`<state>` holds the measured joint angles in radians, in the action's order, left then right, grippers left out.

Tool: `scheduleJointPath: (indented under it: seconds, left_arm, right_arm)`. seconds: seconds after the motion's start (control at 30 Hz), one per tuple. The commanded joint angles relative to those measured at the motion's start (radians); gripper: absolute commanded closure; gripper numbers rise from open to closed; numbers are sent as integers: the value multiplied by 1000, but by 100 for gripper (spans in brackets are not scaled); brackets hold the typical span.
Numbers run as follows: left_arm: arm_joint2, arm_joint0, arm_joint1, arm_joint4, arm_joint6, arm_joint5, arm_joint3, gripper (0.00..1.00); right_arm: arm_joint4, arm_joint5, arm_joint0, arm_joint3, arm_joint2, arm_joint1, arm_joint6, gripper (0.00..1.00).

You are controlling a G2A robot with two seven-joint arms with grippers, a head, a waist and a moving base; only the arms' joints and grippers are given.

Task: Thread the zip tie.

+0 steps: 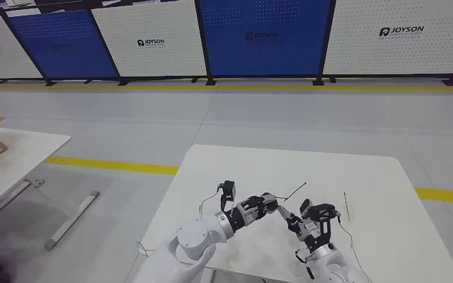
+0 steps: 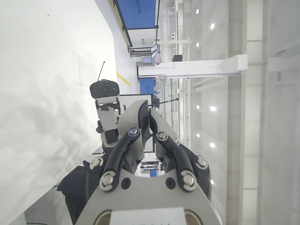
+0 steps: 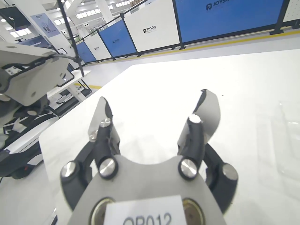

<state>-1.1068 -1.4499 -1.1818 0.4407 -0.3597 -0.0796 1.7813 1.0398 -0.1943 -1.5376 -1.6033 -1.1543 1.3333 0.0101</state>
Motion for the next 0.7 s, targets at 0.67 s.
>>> scheduleJointPath:
  seconds: [0.67]
  left_arm:
    - [23,6,2,-41,3,-2,-15,100]
  right_arm:
    - [-27,-111,0,-25,5,-10,19,69]
